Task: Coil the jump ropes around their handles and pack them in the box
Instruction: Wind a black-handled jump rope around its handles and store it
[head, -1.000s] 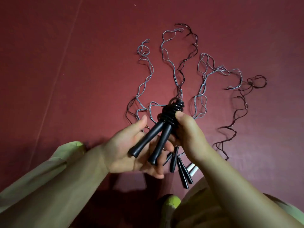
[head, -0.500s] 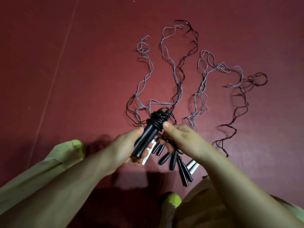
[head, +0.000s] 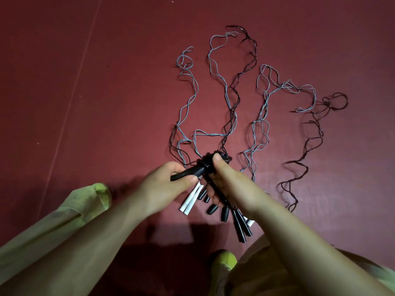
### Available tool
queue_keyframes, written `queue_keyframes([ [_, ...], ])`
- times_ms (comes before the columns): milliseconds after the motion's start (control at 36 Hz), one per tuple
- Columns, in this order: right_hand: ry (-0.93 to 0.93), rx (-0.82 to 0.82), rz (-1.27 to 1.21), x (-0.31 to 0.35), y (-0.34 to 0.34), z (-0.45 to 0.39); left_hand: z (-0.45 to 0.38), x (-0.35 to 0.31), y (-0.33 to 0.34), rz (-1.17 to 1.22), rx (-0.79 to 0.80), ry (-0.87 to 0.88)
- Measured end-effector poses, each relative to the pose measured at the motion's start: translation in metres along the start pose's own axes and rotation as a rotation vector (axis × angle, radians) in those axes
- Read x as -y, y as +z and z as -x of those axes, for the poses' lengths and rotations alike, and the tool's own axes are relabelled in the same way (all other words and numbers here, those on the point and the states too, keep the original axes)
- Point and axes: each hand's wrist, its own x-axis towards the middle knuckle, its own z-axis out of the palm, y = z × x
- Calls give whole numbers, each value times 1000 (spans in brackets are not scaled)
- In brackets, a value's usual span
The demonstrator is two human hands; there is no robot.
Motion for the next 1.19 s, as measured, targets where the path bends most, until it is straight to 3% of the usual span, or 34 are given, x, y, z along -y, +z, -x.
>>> queue_keyframes([
  [250, -175, -29, -49, 9, 2, 7, 3, -3, -1, 25, -12, 85],
  [444, -166, -31, -95, 12, 5, 9, 5, -3, 0, -133, -10, 53],
  [500, -180, -58, -72, 13, 4, 10, 7, -5, -1, -51, 80, 9],
  [556, -206, -68, -72, 13, 3, 11, 11, -13, -2, 226, 219, -93],
  [639, -255, -75, -119, 13, 3, 12, 14, -15, -8, 602, 549, -302],
  [694, -280, -57, -231, 13, 4, 12, 15, -12, -13, 768, 783, -314],
  [750, -290, 7, -386, 16, 3, 14, 16, -11, -17, 862, 868, -310],
  [833, -333, 126, -448, 22, 1, 17, 16, -15, -17, 890, 796, -338],
  [1028, -251, 159, -251, 17, -8, 17, 16, -20, -17, 837, 710, -393],
  [1194, -179, -60, -55, 11, 4, 12, 17, -24, -5, 657, 459, -325],
])
